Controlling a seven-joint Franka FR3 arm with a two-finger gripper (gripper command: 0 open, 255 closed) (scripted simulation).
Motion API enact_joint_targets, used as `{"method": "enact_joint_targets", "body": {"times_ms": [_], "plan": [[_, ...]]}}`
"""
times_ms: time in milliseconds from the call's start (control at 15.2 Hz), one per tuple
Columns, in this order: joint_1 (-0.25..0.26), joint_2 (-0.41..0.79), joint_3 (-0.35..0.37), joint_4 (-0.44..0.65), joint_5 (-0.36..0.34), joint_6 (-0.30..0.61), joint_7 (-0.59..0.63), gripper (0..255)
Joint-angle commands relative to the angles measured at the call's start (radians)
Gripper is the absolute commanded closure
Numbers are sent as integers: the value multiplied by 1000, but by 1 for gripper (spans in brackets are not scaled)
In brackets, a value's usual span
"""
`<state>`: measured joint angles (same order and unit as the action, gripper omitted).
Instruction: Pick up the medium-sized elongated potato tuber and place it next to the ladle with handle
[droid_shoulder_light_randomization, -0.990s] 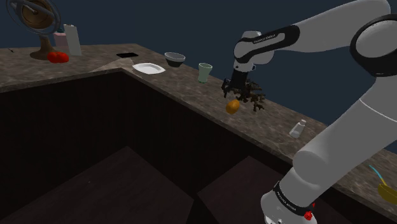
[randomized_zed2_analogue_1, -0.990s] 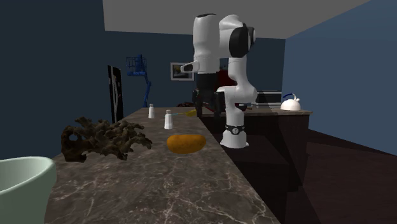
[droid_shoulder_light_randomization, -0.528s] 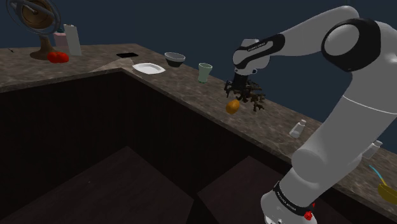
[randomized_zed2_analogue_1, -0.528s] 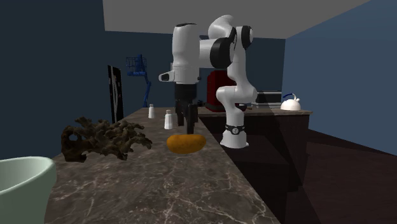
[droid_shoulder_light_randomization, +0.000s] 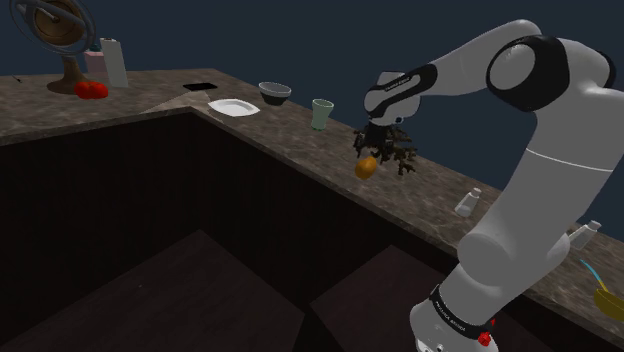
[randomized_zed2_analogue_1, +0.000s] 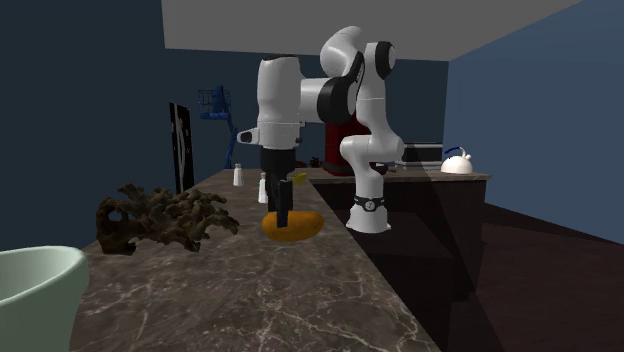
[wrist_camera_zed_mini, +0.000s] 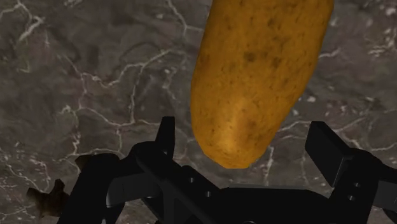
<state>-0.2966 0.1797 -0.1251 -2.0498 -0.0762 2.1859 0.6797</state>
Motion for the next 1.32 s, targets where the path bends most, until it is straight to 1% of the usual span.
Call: {"method": "enact_joint_targets", "body": {"times_ms": [0, 528, 594, 1188, 1254], "plan": [[-3, 18, -1, -17, 1, 35, -2, 0], [-3, 18, -1, -17, 1, 35, -2, 0], [-3, 18, -1, -17, 1, 35, -2, 255], [-3, 18, -1, -17, 1, 35, -2, 255], [-3, 11, -2, -12, 0, 23, -2, 255]]}}
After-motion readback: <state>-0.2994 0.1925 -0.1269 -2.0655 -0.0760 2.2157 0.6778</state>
